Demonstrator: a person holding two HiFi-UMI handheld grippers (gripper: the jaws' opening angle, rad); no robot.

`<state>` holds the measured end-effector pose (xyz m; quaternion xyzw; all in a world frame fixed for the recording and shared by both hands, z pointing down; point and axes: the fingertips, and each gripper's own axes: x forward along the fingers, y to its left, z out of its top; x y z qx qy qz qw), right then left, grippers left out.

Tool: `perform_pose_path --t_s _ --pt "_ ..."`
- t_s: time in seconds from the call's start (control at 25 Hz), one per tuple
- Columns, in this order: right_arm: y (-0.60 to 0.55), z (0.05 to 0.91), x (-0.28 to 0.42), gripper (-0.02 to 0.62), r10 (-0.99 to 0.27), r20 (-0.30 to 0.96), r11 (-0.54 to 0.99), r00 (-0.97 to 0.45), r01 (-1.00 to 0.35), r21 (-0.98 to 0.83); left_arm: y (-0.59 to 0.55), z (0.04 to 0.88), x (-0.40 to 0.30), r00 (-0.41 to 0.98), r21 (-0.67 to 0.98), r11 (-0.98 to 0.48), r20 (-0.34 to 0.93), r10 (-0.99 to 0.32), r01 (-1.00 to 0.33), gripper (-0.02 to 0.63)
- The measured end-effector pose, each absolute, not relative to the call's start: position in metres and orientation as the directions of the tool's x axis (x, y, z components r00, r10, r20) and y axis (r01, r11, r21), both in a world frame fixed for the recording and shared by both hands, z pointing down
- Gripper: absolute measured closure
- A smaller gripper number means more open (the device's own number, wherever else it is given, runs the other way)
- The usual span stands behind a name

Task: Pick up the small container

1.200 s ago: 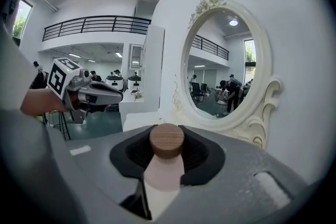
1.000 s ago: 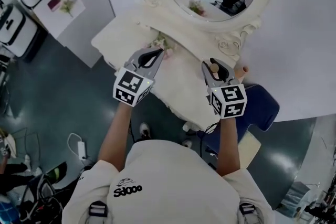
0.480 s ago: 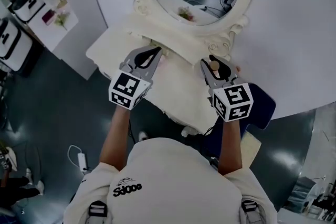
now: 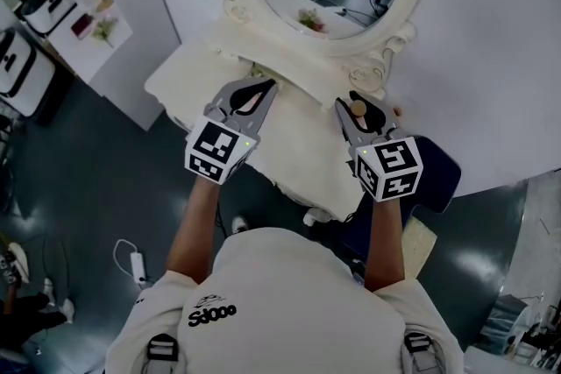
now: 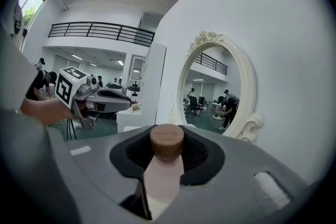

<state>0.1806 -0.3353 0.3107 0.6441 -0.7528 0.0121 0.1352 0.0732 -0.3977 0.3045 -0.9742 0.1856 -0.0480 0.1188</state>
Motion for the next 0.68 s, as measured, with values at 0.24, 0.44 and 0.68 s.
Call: perform_pose_path --t_s 0.24,0.44,0.68 --pt "-0.332 0.315 0.177 0.480 -0.964 0.227 0.176 -0.139 -0.973 0.151 -0.391 0.305 0.073 0.929 -0.252 -0.904 0.046 -0.366 -0.344 0.589" --pt "-0.330 0.320 0.176 0.480 -0.962 0.238 0.175 -0.136 -0.973 0.148 -0.390 0.310 0.071 0.929 -0.246 -0.907 0.058 -0.366 -0.342 0.589" --pt "-0.327 0.325 0.175 0.480 -0.958 0.252 0.173 -0.134 -0.975 0.142 -0.386 0.317 0.070 0.931 -0.235 -0.913 0.069 -0.358 -0.333 0.589"
